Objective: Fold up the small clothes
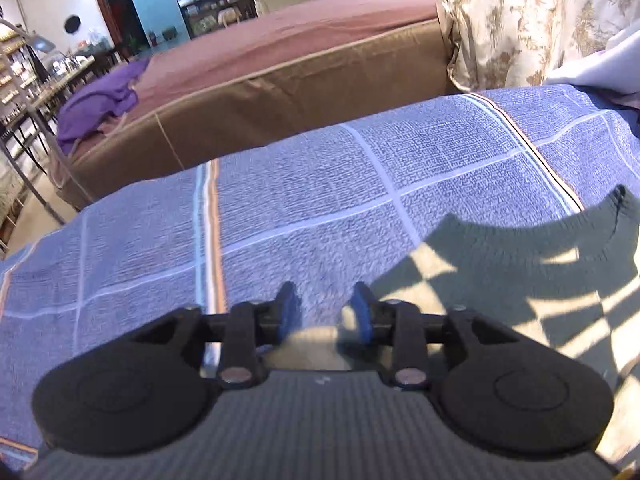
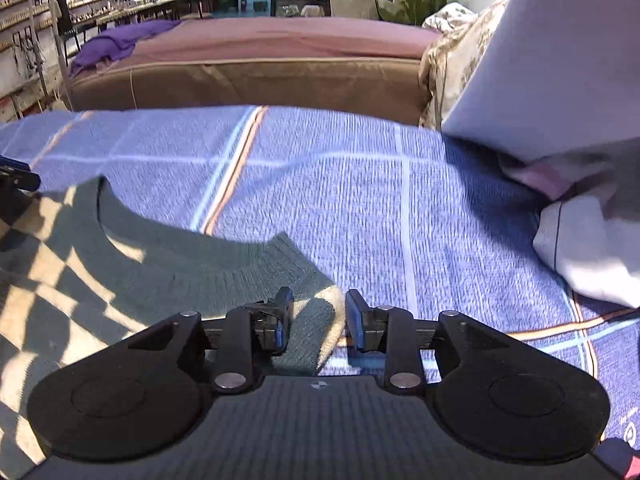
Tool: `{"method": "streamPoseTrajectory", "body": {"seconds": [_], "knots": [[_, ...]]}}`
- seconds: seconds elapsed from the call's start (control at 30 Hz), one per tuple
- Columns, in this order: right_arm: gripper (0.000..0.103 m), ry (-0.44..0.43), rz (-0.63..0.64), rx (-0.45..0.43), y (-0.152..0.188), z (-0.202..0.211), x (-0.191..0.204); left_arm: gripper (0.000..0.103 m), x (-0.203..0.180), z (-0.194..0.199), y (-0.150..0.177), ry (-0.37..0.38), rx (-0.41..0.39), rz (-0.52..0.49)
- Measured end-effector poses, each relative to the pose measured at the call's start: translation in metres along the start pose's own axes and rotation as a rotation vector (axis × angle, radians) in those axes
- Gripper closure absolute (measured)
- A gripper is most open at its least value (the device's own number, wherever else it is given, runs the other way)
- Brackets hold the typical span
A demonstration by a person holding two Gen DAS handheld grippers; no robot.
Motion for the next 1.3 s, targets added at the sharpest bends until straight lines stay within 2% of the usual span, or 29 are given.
{"method": "streamPoseTrajectory", "body": {"seconds": [0.03,0.07,0.1,0.17,0.27,0.37,0.47,0.57,0.63,0.67,0.77,0.83,0.87,0.9,0.93,0.97,1.03,1.13,1.23,1.3], "knots": [[0.047,-0.014,-0.032,-0.044,0.0,0.012,0.0,0.021,0.005,0.013,0.004,-0.01,-0.032,-0.003],[0.026,-0.026,-0.062,-0.083,0.0,0.026,-0.002,0.01,0.013,0.029,0.008,-0.031,-0.071,0.003],[0.0,-0.031,-0.091,-0.115,0.002,0.042,-0.003,0.0,0.022,0.047,0.012,-0.046,-0.115,0.021],[0.0,-0.061,-0.13,-0.176,0.007,0.077,-0.001,0.0,0.036,0.082,0.027,-0.021,-0.154,0.048],[0.0,-0.117,-0.133,-0.169,0.029,0.12,0.008,0.0,0.052,0.115,0.069,0.0,-0.096,0.092],[0.0,-0.115,-0.115,-0.125,0.061,0.151,0.01,0.007,0.056,0.129,0.119,0.045,0.007,0.172],[0.0,-0.084,-0.135,-0.055,0.093,0.159,0.009,0.012,0.046,0.127,0.147,0.1,0.058,0.238],[0.0,-0.089,-0.151,-0.036,0.11,0.168,0.013,0.015,0.034,0.114,0.145,0.149,0.047,0.31],[0.0,-0.092,-0.147,-0.032,0.113,0.172,0.017,0.027,0.031,0.1,0.135,0.156,0.035,0.368],[0.0,-0.088,-0.144,-0.032,0.114,0.175,0.02,0.028,0.028,0.092,0.127,0.175,0.033,0.419],[0.0,-0.094,-0.153,-0.039,0.114,0.18,0.025,0.026,0.021,0.071,0.106,0.232,-0.001,0.568],[0.0,-0.094,-0.15,-0.032,0.117,0.181,0.028,0.027,0.019,0.054,0.102,0.202,0.005,0.6],[0.0,-0.093,-0.146,-0.028,0.119,0.183,0.029,0.03,0.019,0.051,0.099,0.178,-0.025,0.601],[0.0,-0.096,-0.14,-0.026,0.119,0.183,0.031,0.059,0.019,0.049,0.096,0.155,-0.038,0.585],[0.0,-0.096,-0.135,-0.03,0.119,0.185,0.033,0.096,0.018,0.046,0.096,0.142,-0.026,0.564],[0.0,-0.096,-0.131,-0.033,0.118,0.186,0.033,0.095,0.021,0.046,0.095,0.138,-0.013,0.572],[0.0,-0.097,-0.12,-0.037,0.116,0.185,0.034,0.095,0.04,0.055,0.093,0.113,-0.038,0.648],[0.0,-0.08,-0.11,-0.047,0.111,0.181,0.031,0.095,0.086,0.087,0.081,-0.054,-0.154,0.602],[0.0,-0.072,-0.103,-0.06,0.105,0.174,0.025,0.095,0.126,0.099,0.089,-0.074,-0.134,0.664],[0.0,-0.044,-0.083,-0.045,0.104,0.164,0.021,0.095,0.149,0.1,0.101,-0.124,-0.111,0.68]]}}
Point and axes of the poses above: each gripper's, at about its wrist camera, not at the fingertips, and z roughly against the way its jaws point, x to its left, y to its underside, the point moved 10 cm from there along -z, roughly the way its jaws point, and after that the axes turned 7 degrees about -x, right-handed, at the moved point
